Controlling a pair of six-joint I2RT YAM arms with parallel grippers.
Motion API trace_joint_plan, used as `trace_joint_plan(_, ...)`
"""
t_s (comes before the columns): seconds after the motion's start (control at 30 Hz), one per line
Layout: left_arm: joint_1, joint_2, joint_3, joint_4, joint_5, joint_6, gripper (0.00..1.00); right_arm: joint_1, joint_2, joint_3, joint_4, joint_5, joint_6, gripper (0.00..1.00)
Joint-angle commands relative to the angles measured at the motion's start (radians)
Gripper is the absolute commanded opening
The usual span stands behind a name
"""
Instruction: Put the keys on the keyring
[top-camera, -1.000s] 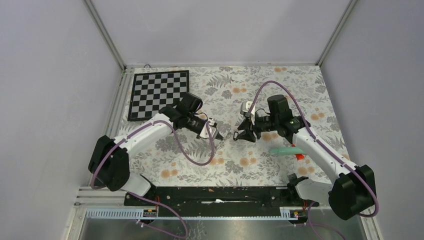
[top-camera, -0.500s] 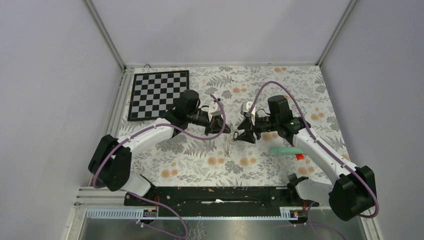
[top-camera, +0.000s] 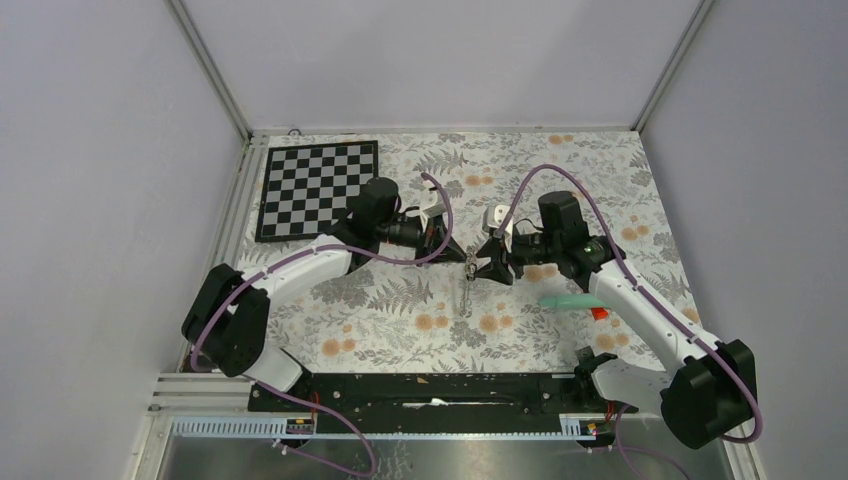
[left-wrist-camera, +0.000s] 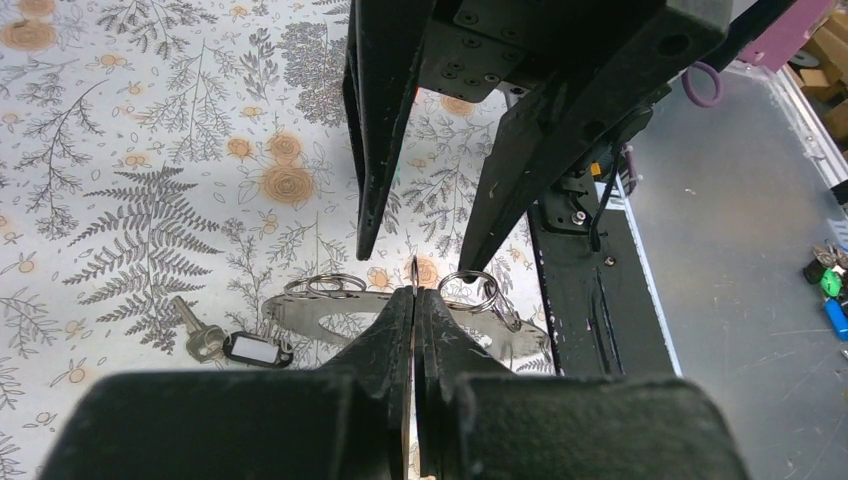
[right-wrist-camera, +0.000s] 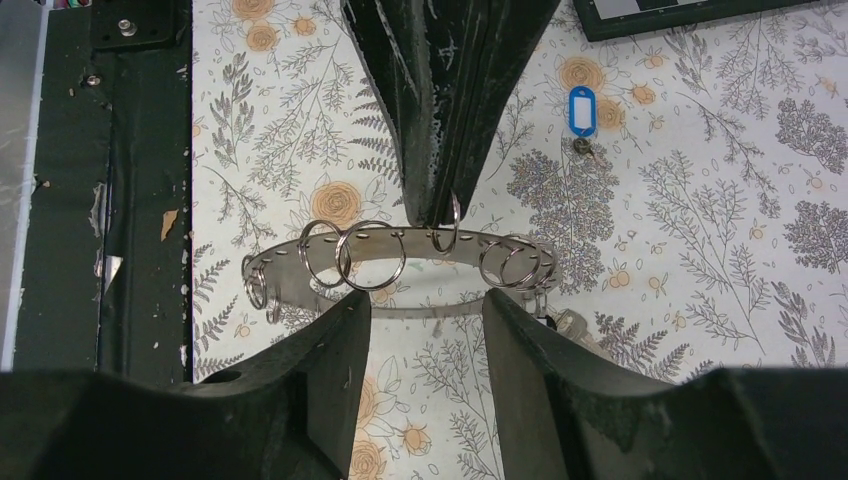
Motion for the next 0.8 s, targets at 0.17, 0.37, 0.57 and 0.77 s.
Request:
trace_joint_plan(0.17,0.002,0.016,0.041,0.125,-0.012,-0.109,0.00,0.018,-0.033,0.029,0.009,-0.013,-0.007,0.50)
trace_joint_plan(0.37,0.002,0.038,0.041,0.168,-0.046,-0.191,0.00,0.025,-0.033,0.017,0.043,-0.008,0.015,0.46)
trace_joint_plan(0.57,0.002,0.044,0.043,0.179,-0.056,-0.215,0.00,0.026,-0.042,0.005,0.039,0.013,-0.014,0.46)
trace_joint_plan(0.77,0.001,0.045,0.042,0.177,-0.062,-0.219,0.00,0.027,-0.047,0.004,0.037,0.025,-0.024,0.47)
